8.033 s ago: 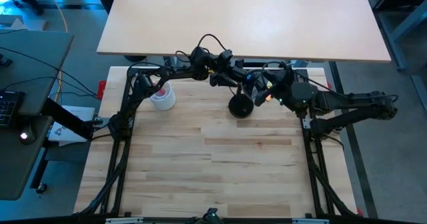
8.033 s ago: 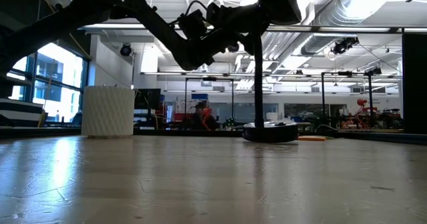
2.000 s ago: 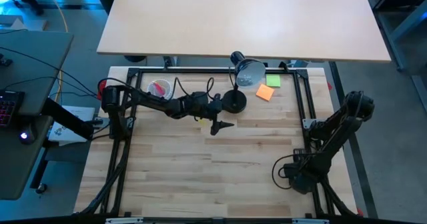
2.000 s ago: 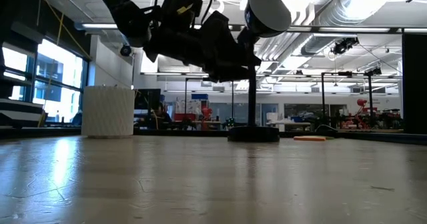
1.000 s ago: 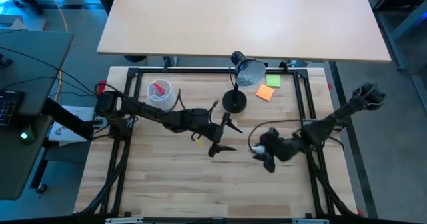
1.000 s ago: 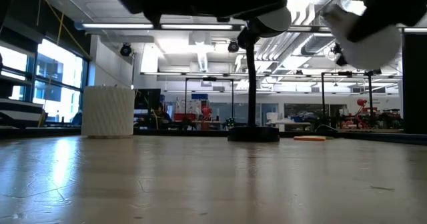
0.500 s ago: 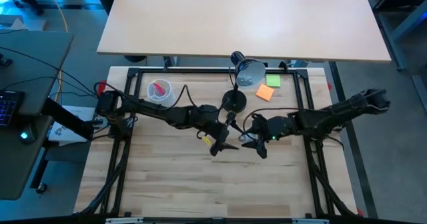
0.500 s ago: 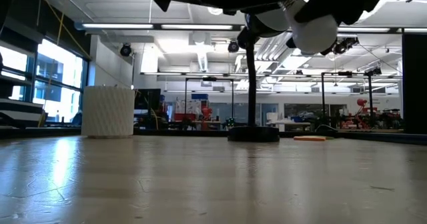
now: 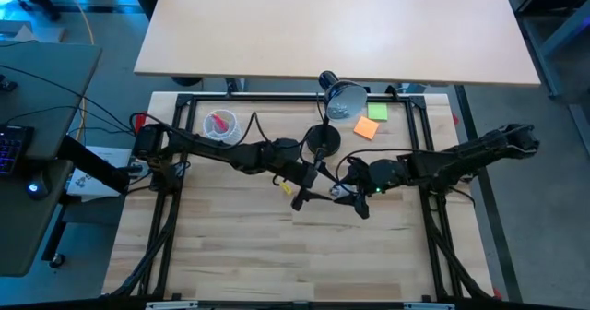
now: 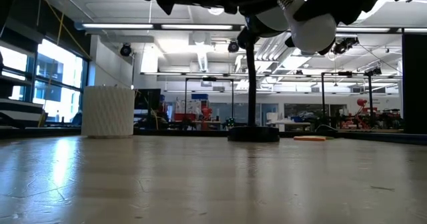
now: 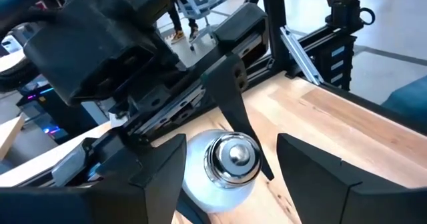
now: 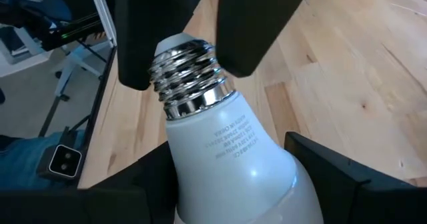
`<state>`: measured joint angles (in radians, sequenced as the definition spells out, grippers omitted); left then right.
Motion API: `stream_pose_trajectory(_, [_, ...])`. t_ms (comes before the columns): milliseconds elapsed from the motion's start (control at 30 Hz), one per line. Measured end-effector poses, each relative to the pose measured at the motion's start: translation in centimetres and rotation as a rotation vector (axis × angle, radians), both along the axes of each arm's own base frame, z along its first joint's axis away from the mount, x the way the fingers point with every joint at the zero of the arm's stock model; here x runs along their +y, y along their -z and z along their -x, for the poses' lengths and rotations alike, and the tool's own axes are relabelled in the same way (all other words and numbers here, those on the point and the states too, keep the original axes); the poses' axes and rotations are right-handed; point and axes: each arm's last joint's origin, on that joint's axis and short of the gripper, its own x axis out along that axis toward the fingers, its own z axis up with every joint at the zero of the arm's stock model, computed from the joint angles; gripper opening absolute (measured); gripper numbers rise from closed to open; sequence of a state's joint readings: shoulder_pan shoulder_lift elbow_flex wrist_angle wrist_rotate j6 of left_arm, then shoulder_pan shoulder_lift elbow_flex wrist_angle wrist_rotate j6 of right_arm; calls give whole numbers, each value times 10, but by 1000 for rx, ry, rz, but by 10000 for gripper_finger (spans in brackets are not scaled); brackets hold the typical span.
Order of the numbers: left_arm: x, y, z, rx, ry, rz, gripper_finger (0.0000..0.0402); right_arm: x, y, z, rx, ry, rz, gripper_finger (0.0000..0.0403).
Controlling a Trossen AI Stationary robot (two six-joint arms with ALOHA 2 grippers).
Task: Screw lightbulb
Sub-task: Insert the light bulb into the desk lamp
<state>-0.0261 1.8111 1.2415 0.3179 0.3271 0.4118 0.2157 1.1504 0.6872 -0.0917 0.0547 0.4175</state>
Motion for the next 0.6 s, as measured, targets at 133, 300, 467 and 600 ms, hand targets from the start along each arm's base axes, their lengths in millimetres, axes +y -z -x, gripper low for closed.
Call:
stream_pose_trajectory(133, [-1, 5, -3, 3, -9, -3, 231, 0, 0, 0, 0, 0, 0, 235])
stream_pose_trajectory(300, [0, 18, -8, 15, -22, 3, 224, 0, 0, 0, 2, 0, 1, 235])
stream_pose_trajectory(467, [0, 14, -9, -6, -17, 16, 213, 0, 0, 0, 1, 0, 1, 235])
stream_pose_trajectory(600, [-1, 14, -9, -8, -17, 23, 203, 0, 0, 0, -1, -7, 12, 235])
